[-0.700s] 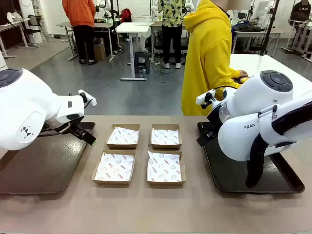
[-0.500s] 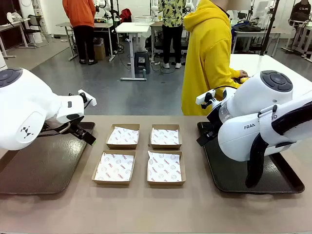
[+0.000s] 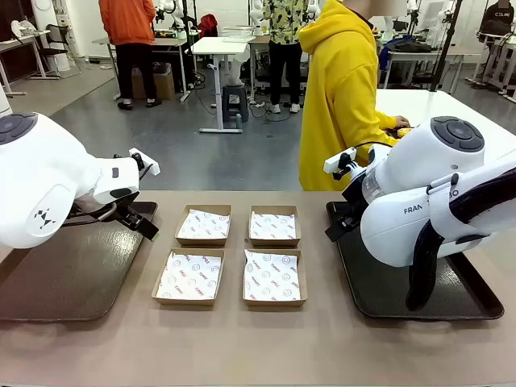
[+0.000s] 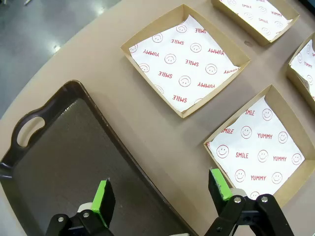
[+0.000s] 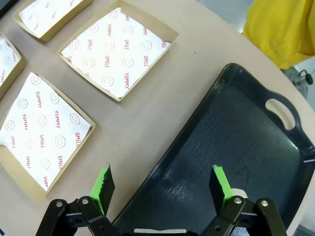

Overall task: Individually package the donuts and arrange them on the tray.
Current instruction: Pick up one Paper togo box.

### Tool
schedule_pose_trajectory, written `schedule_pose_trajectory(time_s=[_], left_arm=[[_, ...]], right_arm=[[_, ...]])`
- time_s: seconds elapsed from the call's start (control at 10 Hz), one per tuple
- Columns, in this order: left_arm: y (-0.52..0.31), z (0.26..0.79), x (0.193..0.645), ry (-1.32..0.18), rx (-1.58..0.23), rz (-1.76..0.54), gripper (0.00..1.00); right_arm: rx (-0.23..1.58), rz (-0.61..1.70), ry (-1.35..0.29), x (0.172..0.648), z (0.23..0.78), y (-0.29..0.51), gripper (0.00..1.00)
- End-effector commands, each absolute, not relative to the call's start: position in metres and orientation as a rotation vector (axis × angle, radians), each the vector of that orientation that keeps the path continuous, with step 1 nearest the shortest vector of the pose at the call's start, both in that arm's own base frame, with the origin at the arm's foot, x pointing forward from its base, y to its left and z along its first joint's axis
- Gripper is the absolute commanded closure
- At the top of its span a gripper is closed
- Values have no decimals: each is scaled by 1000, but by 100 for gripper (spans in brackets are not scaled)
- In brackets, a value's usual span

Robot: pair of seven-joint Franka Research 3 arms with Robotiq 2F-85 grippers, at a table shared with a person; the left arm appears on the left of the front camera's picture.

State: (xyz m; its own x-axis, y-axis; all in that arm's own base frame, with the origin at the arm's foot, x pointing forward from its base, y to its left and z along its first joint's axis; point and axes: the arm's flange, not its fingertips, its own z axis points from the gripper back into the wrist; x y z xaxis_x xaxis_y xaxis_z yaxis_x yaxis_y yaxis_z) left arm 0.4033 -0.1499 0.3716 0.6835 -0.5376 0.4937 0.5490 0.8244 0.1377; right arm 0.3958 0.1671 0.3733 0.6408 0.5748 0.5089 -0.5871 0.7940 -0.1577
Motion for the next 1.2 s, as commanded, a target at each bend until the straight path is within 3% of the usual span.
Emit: schedule_pose_trajectory(time_s=[0.0, 0.5, 0.6, 0.7, 1.1], left_arm=[[-150, 372, 403, -547, -22, -609, 0], [-150, 372, 403, -547, -22, -609, 0], [-150, 372, 403, -546, -22, -609, 0], [-136, 384, 369, -540, 33, -659, 0], [-77, 410, 266, -385, -14, -703, 0]], right_arm=[[23, 662, -572, 396, 373, 167, 0], [23, 662, -572, 396, 373, 167, 0], [-73, 708, -519, 363, 387, 164, 0], [-140, 752, -536, 326, 403, 151, 0], [-153, 709, -351, 215, 429, 93, 0]])
